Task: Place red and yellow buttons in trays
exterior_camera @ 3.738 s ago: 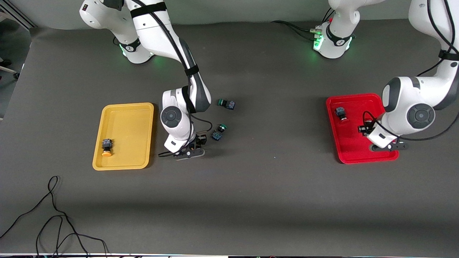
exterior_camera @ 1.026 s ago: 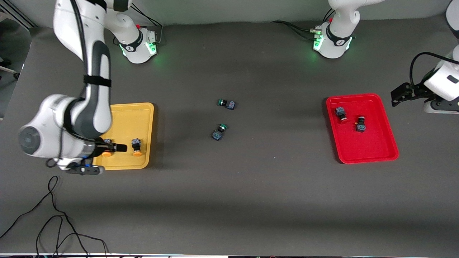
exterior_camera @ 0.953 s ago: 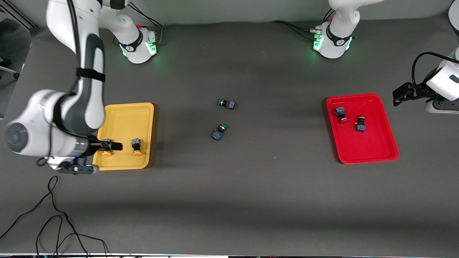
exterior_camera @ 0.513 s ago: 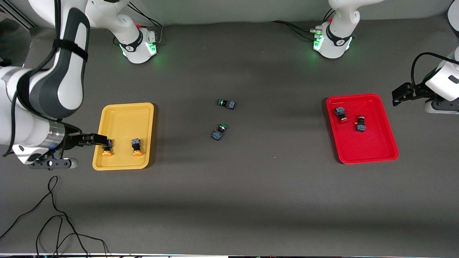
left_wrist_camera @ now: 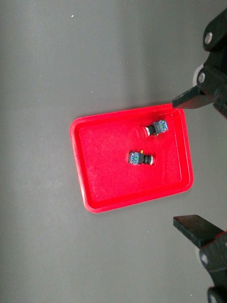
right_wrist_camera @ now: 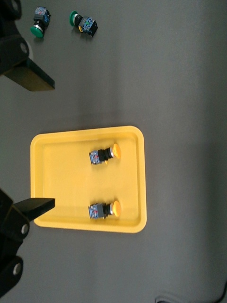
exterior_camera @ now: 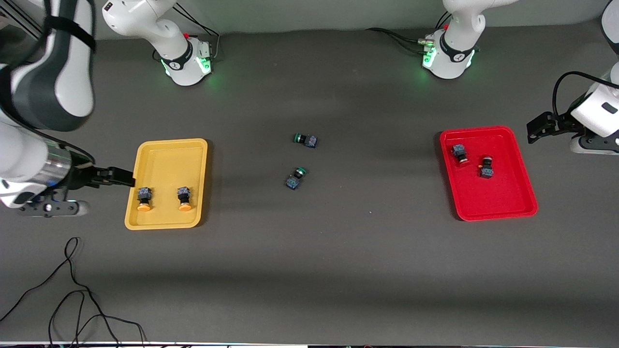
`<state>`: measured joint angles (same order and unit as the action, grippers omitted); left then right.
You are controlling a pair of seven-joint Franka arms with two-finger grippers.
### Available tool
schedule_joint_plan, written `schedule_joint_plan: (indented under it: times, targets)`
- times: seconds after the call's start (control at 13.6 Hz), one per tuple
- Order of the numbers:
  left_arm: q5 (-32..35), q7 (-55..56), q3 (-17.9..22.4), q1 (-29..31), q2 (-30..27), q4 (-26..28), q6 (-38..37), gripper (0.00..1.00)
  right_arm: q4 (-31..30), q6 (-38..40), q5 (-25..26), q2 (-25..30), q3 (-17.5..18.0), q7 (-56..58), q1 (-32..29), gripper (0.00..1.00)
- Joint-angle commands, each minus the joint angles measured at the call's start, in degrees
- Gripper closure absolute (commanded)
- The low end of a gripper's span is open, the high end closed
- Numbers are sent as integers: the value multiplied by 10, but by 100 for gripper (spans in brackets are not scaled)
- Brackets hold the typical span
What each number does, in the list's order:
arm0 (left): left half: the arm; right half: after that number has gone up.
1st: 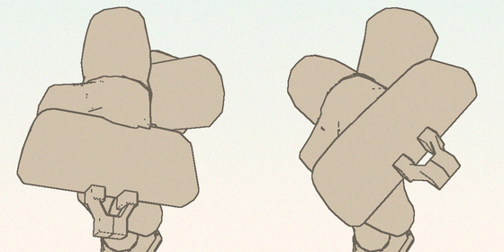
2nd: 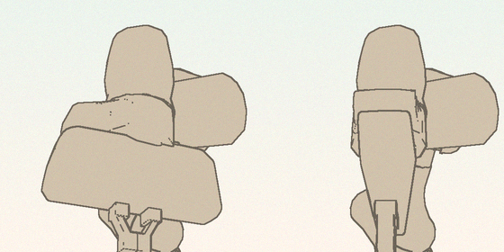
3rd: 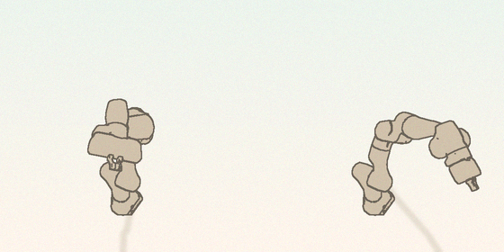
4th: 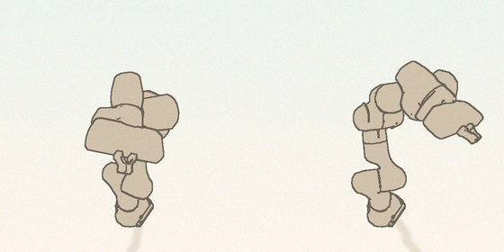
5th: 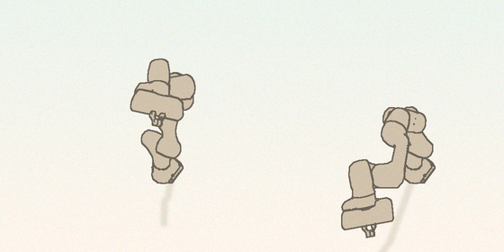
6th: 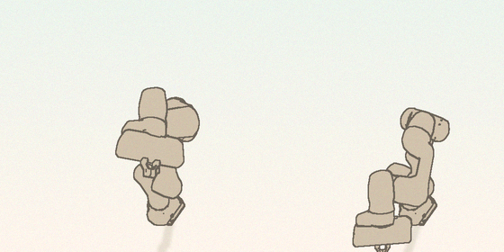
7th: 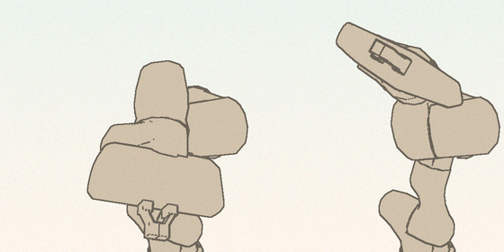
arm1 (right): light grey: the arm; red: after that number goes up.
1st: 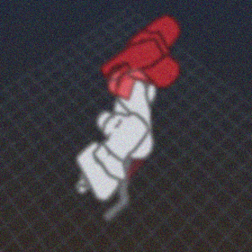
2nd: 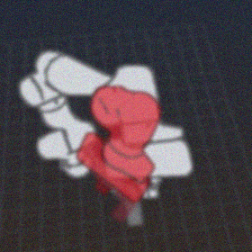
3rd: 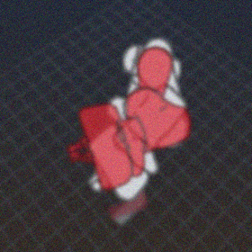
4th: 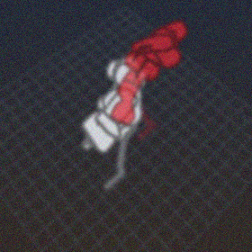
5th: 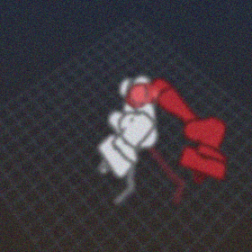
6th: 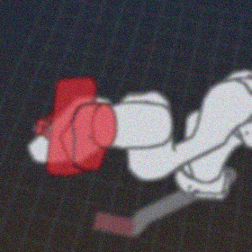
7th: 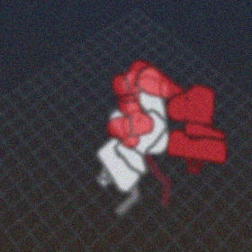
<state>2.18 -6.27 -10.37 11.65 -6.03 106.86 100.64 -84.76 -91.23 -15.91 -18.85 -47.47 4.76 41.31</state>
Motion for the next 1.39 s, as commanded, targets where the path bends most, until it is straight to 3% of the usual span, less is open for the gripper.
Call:
schedule_joint_plan:
  times: [0.0,0.22,0.44,0.59,0.73,1.32]
  targets:
    - [-5,-15,1,-1,1,-10,-11,0,-29,-11,47,72,117,-28,-97,0]
    - [-1,-21,0,-1,6,-20,-11,0,-47,-16,79,111,241,-28,-225,0]
    - [-3,-12,0,0,42,-73,-53,0,-65,-17,117,146,367,-28,-347,0]
    - [-2,-9,1,0,60,-104,-90,0,-90,-28,124,175,423,-28,-407,0]
    - [0,-9,1,0,60,-106,-91,0,-116,-40,126,195,451,-33,-432,0]
    - [1,-9,1,0,60,-105,-93,0,-104,-33,147,195,454,-39,-431,0]
